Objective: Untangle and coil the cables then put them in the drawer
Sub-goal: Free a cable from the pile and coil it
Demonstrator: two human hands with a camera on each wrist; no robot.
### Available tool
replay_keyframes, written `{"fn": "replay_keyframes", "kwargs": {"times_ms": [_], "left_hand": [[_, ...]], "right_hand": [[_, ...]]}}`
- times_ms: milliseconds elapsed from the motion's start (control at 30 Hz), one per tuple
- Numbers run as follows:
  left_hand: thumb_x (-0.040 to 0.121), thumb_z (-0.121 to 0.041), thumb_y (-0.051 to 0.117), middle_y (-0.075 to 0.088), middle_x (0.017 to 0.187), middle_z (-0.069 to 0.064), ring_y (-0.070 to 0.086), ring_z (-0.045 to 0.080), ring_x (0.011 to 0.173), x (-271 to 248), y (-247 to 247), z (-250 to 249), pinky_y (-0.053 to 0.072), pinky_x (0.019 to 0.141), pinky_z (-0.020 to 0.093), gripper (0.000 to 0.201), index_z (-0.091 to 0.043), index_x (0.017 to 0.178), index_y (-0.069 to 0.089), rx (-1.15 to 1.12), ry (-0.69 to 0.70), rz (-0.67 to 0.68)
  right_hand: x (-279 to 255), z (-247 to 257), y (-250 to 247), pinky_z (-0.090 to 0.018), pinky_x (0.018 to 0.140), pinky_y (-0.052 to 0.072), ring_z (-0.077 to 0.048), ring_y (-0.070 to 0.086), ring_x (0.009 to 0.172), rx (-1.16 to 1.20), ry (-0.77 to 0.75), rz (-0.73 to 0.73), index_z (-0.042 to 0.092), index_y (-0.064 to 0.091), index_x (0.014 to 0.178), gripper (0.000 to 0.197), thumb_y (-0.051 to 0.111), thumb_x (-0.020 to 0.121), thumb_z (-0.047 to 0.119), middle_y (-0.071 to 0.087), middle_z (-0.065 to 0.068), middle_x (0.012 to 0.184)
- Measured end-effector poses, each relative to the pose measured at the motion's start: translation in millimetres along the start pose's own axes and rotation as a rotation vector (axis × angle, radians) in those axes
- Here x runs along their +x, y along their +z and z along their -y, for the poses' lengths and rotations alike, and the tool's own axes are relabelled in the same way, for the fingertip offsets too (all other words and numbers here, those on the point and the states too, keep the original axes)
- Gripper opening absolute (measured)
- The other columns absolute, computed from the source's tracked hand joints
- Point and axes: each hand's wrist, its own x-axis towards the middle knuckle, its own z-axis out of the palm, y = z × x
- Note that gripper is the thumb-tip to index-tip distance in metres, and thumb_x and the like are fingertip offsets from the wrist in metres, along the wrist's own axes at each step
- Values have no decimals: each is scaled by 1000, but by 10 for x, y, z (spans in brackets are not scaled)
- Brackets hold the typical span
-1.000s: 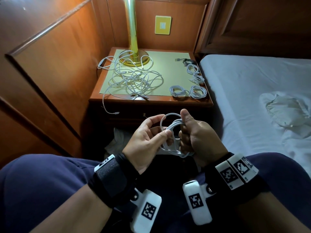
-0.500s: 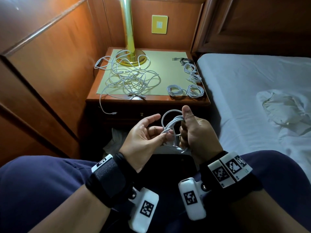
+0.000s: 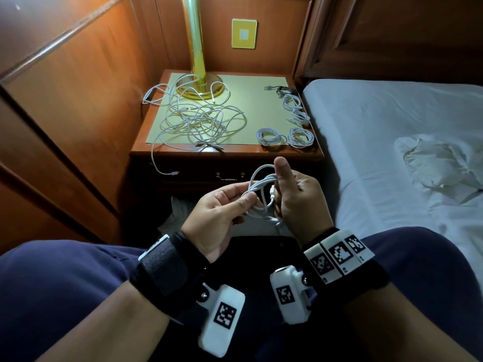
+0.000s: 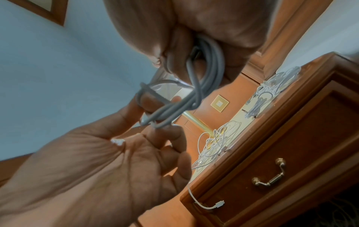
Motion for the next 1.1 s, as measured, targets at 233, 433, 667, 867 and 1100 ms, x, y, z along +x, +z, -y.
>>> {"fn": "replay_keyframes", "kwargs": {"times_ms": [233, 433, 667, 867, 1100], "left_hand": [[84, -17, 62, 49, 62, 0, 45, 10, 60, -27, -2, -4, 29, 63, 28, 26, -8, 104, 74, 17, -50, 111], [80, -10, 67, 65, 76, 3, 59, 14, 68, -48, 49, 22, 45, 65, 30, 23, -25, 96, 72, 327, 126, -67], [76, -10, 70, 67, 84, -3, 65, 15, 68, -56, -55, -23, 60, 71, 36, 40, -33, 109, 67, 800, 130, -13], [77, 14, 57, 65, 91, 9, 67, 21, 77, -79, -35, -86, 56, 74, 37, 62, -22, 128, 59, 505, -69, 117], [91, 17, 45, 62, 106, 15, 68, 19, 77, -114, -60, -146, 56, 64, 35, 49, -16, 127, 53, 530, 6, 104]], "right_hand": [[22, -98, 60, -34, 51, 29, -12, 33, 44, 5, -13, 11, 25, 46, 50, 62, 46, 81, 79, 35, 11, 47], [-11, -84, 79, -34, 53, 30, -9, 36, 46, -25, -47, 48, 31, 53, 51, 58, 43, 90, 74, 39, 12, 46], [-45, -45, 134, -26, 52, 33, -3, 40, 42, -68, -105, 4, 35, 58, 53, 51, 45, 100, 51, 45, 16, 44], [-79, 9, 159, -12, 52, 35, 3, 51, 44, -78, -152, -17, 27, 57, 64, 40, 45, 100, 41, 51, 22, 46], [-37, 19, 145, -14, 54, 34, -2, 49, 51, -200, -225, -66, 32, 48, 58, 43, 41, 93, 55, 51, 17, 50]]}}
